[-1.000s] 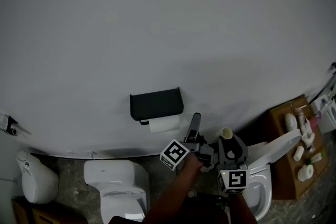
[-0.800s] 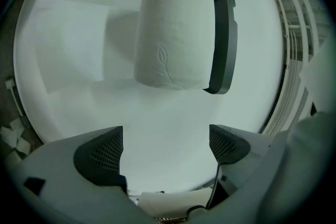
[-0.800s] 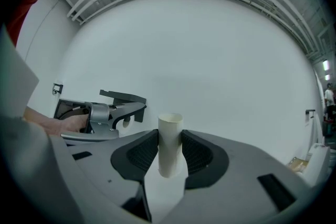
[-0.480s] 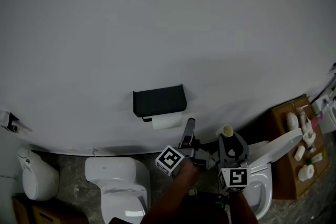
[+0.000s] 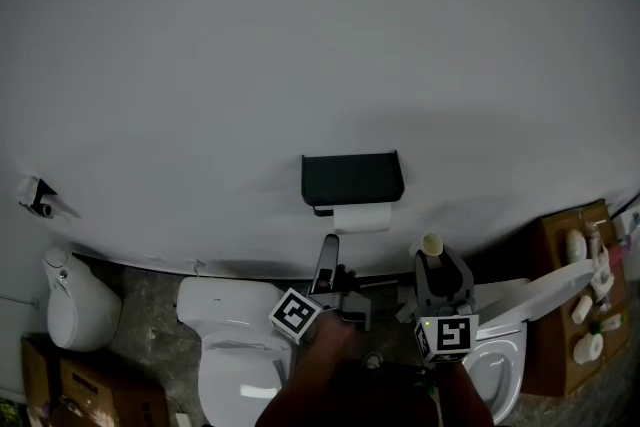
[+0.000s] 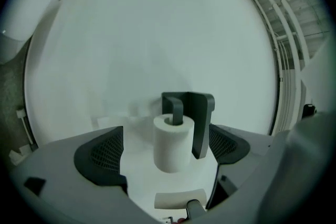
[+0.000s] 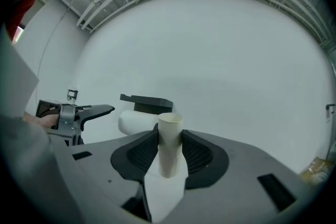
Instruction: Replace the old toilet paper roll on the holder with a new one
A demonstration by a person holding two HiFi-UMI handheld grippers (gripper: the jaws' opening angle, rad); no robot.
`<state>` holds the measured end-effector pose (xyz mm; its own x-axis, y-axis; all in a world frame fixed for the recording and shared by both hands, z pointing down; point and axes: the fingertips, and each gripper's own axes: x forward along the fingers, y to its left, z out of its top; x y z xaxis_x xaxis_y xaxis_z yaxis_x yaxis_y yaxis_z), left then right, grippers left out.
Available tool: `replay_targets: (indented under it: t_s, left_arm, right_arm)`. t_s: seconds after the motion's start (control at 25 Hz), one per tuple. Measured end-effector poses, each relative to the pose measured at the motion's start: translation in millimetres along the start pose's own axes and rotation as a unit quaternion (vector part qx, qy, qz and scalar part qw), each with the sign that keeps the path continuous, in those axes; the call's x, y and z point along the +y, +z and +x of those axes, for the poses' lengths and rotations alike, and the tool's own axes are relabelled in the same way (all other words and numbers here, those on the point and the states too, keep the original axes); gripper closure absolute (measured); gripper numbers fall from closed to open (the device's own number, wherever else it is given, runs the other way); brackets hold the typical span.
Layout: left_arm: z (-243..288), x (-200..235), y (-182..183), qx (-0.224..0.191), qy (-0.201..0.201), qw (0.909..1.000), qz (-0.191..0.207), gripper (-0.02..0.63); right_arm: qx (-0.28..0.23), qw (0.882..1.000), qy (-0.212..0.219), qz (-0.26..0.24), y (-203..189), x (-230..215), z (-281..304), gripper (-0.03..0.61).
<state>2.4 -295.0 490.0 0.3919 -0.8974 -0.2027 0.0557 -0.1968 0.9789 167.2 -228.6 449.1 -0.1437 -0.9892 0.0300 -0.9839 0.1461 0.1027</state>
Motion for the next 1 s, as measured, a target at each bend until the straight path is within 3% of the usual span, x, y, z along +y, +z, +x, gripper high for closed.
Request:
replay_targets:
  t_s: [0.32,0.72,0.76,0.84,0.88,0.92,0.96,1.0]
  left_arm:
    - [-34.1,-16.5,67.5,-0.066,-0.008,0.9976,0.020,0.103]
    - [-44.5,-28.1,85.1,-0.076,-0.020,0.9962,0.037,0.117]
    - [-43.7,-29.2,82.8,-0.071,-0.021,0.9963,0.045,0.148]
    - [-45.3,-25.4,80.0,-0.062,0.002,0.9943,0.087,0.316]
    - [-49.0,-19.4,81.6,-0.058,0.031,0.9896,0.127,0.414]
    - [-52.8,-13.6,84.2,-0.053,0.060,0.9810,0.177,0.535]
    - [-54.1,-11.6,85.1,-0.046,0.076,0.9709,0.222,0.597]
    - [-52.8,-14.1,83.9,-0.040,0.077,0.9611,0.262,0.597]
  right_arm:
    - [-0.005,0.998,0.068,-0.011,8.0,63.5,16.8,0.426]
    - [-0.016,0.997,0.082,-0.003,11.3,86.7,23.2,0.426]
    - [-0.014,0.997,0.081,-0.002,9.7,86.5,22.9,0.426]
    - [-0.011,0.997,0.080,-0.003,9.3,85.3,23.0,0.426]
    - [-0.011,0.997,0.079,-0.005,9.8,84.6,23.2,0.426]
    - [-0.011,0.997,0.078,-0.006,10.0,83.7,23.3,0.426]
    - [-0.012,0.997,0.077,-0.007,10.3,82.8,23.3,0.426]
    - [-0.011,0.997,0.076,-0.009,10.9,82.0,23.4,0.426]
